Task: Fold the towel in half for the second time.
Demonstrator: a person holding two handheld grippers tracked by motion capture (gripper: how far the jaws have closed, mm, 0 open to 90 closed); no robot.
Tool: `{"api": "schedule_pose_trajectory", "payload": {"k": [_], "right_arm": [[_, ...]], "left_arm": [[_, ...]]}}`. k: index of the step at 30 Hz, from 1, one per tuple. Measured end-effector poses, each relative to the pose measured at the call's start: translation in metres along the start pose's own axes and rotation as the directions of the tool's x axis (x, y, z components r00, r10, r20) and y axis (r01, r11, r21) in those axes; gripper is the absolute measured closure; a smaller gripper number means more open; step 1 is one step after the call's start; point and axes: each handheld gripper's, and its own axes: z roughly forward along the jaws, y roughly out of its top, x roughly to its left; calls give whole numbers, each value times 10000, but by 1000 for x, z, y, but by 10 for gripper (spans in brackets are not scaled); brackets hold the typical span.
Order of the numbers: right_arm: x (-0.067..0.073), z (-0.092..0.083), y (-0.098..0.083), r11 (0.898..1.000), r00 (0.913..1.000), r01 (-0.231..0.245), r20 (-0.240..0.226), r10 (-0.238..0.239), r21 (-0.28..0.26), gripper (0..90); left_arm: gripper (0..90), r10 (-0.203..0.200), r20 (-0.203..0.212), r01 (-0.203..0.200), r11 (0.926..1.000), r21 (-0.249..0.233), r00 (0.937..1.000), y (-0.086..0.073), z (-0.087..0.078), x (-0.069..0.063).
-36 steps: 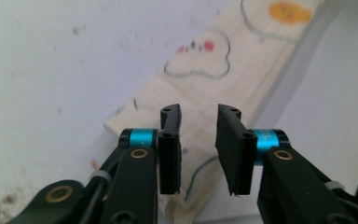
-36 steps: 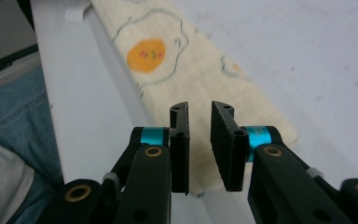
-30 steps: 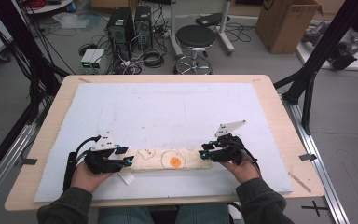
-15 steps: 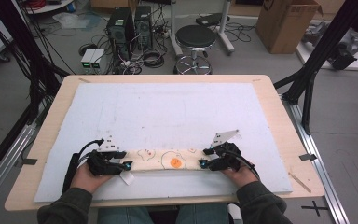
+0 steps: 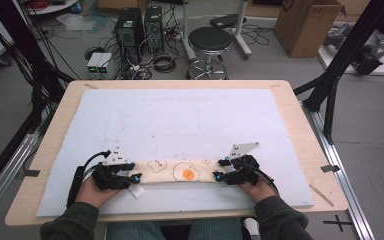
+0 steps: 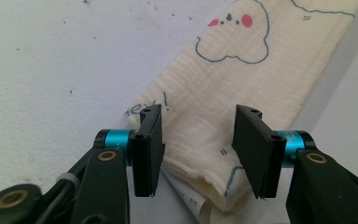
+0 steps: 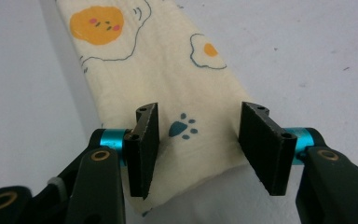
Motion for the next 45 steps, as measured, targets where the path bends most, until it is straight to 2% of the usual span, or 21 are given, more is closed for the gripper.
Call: {"api": "schedule_pose_trajectory", "payload": {"k": [3,4,7,10,14,17,20,22,25,29,33,36,37,41,45], "right_arm": [[-3,-1,2,9995,9991,-325,-257,326,27,388],[-4,-3,5,9984,9978,-567,-337,569,69,368],[-6,-11,11,9968,9968,-713,-395,699,-348,367],[-12,-19,20,9925,9943,-1033,-332,1013,-653,379],[-25,-19,28,9866,9877,-1563,-82,1561,-461,462],[-36,-11,27,9764,9761,-2156,-288,2153,-85,549],[-42,-2,24,9692,9692,-2413,-374,2432,487,578],[-44,1,23,9655,9662,-2521,-379,2549,652,583],[-44,2,23,9645,9651,-2513,-545,2560,806,624],[-41,6,22,9666,9690,-2260,-739,2358,1206,685],[-41,6,22,9636,9652,-2373,-821,2482,1234,719],[-40,6,22,9646,9676,-2286,-784,2400,1316,779],[-38,6,22,9634,9672,-2275,-821,2404,1415,802],[-36,8,23,9664,9698,-2145,-866,2280,1418,845],[-38,4,24,9654,9679,-2206,-907,2343,1393,856]], "left_arm": [[504,-187,188,196,9986,-500,9996,4,-8,-1],[496,-168,185,178,9981,-592,9997,5,-10,0],[475,-437,164,451,9941,-990,9989,13,-17,5],[464,-739,70,742,9905,-1158,9972,18,-18,13],[472,-1222,-9,1217,9891,-830,9925,22,-9,24],[485,-1446,29,1446,9885,-443,9895,21,-2,30],[474,-1681,-21,1681,9858,-36,9858,19,5,35],[477,-1854,148,1852,9826,128,9825,19,8,37],[526,-1793,481,1774,9833,403,9826,18,11,37],[592,-1529,512,1497,9869,608,9869,18,14,34],[661,-1291,603,1237,9886,858,9898,18,16,31],[709,-1333,679,1274,9882,850,9887,18,17,29],[739,-1233,705,1171,9894,862,9899,18,16,29],[798,-964,563,916,9925,812,9938,19,16,24],[816,-985,343,962,9933,646,9945,20,13,24]]}}
